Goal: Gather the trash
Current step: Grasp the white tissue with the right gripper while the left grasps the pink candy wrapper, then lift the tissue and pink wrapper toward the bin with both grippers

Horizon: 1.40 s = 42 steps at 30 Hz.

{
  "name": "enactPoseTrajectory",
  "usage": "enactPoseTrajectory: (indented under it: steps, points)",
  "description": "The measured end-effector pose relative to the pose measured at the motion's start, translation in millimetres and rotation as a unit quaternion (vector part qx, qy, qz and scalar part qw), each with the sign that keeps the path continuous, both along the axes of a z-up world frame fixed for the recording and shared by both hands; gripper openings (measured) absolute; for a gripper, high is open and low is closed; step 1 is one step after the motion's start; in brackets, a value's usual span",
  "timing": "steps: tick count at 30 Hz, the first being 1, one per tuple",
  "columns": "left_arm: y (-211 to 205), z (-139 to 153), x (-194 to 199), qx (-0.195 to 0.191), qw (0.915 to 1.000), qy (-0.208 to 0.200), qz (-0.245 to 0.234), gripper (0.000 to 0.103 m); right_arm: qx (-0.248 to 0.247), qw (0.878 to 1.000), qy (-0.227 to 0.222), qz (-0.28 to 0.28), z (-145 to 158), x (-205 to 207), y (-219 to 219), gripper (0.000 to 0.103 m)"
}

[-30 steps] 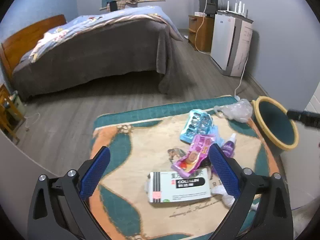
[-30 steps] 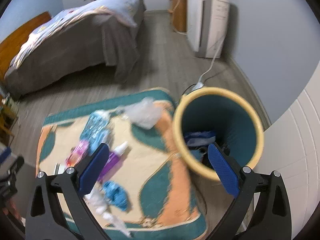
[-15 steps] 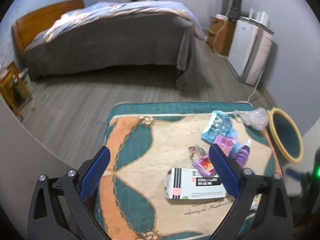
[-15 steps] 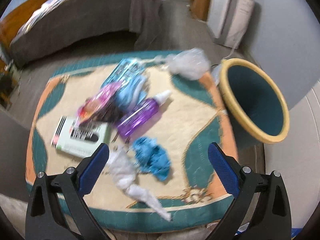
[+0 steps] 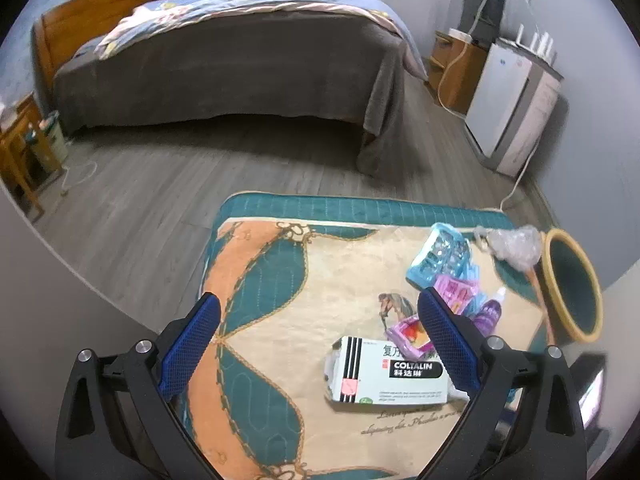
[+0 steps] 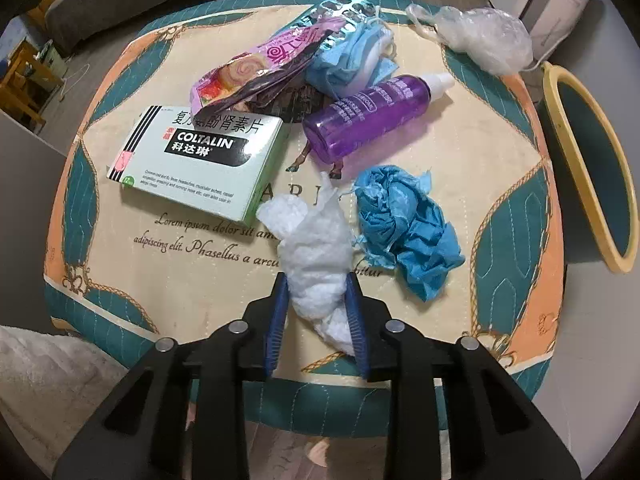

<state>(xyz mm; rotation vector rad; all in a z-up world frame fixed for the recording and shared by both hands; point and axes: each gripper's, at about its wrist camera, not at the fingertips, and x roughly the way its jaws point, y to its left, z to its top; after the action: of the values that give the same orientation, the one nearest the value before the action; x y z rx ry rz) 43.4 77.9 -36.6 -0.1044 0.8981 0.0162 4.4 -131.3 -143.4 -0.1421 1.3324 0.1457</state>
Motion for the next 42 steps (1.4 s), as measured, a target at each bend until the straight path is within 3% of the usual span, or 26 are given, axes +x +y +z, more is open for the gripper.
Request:
enactPoseTrajectory:
  steps: [7, 12, 15, 19, 31, 36, 42]
  points:
    - [-21, -7, 6, 0.03, 0.9987, -0.001, -0.041, 0.098, 0.038, 0.997, -0.061, 0.004, 73, 25, -14, 0.026]
    - [-47, -23, 15, 0.063, 0.9934, -0.003, -0.095, 0.098, 0.051, 0.993, -0.11, 0.008, 119, 55, -36, 0.026]
    - [-60, -38, 23, 0.043, 0.9899, 0.008, -0.135, 0.098, 0.062, 0.99, -0.128, -0.005, 123, 69, -53, 0.026]
    - [-79, -63, 34, 0.024, 0.9816, 0.033, -0.186, 0.098, 0.097, 0.989, -0.104, -0.036, 109, 84, -68, 0.026]
    - [-113, -113, 57, 0.029, 0.9691, 0.08, -0.232, 0.094, 0.113, 0.989, -0.081, -0.055, 100, 93, -81, 0.026]
    - [-106, -121, 58, -0.008, 0.9651, 0.111, -0.237, 0.048, 0.114, 0.989, -0.084, -0.052, 102, 93, -81, 0.026]
    - [-102, -106, 52, -0.008, 0.9668, 0.091, -0.238, 0.038, 0.113, 0.989, -0.089, -0.042, 105, 90, -76, 0.026]
